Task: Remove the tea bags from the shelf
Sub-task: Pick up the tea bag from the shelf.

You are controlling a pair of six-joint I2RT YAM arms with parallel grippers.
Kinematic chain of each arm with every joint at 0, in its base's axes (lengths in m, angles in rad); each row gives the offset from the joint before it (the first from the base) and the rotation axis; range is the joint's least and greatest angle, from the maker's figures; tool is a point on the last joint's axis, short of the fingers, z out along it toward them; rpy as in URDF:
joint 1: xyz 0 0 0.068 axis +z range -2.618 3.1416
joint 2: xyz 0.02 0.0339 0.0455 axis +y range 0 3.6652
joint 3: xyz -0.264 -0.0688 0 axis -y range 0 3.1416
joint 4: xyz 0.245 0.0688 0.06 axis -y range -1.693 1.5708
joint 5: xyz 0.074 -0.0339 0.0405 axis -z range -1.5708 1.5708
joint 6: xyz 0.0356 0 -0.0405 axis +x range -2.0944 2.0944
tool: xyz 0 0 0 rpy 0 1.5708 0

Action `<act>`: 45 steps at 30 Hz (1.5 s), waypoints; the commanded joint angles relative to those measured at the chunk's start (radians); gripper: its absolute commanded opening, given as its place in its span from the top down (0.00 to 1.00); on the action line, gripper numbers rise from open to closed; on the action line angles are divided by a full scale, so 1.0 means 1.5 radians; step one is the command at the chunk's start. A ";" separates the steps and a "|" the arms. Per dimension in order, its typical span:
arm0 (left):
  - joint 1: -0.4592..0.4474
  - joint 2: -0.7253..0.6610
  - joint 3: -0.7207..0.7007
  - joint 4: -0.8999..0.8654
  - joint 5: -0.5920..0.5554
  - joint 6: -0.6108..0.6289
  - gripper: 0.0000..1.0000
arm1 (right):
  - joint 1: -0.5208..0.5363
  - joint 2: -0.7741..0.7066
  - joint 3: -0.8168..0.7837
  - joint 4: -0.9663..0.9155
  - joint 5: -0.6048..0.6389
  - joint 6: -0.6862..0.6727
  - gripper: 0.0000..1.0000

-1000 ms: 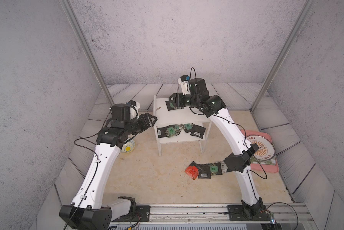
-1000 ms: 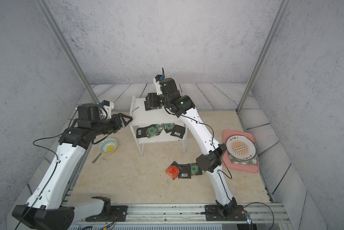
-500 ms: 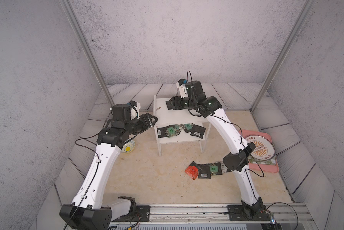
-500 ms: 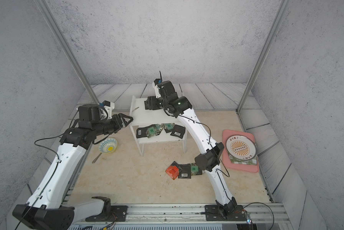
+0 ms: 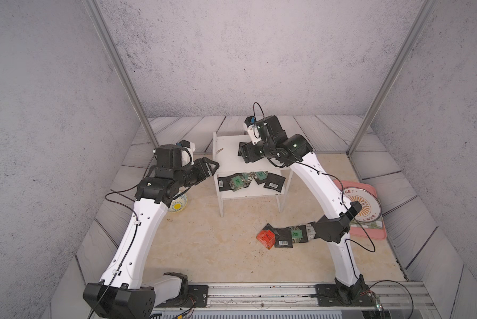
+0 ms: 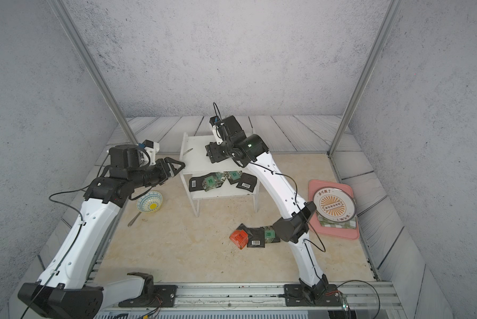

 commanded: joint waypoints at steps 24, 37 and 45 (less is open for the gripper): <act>0.004 0.002 -0.014 0.008 0.002 -0.005 0.46 | 0.015 -0.012 -0.129 -0.188 0.038 -0.053 0.22; 0.005 0.000 -0.022 0.011 0.003 -0.009 0.46 | 0.013 -0.015 -0.108 -0.187 0.021 -0.052 0.58; 0.005 -0.001 -0.022 0.012 0.002 -0.011 0.47 | 0.013 -0.030 -0.065 -0.169 0.030 -0.052 0.72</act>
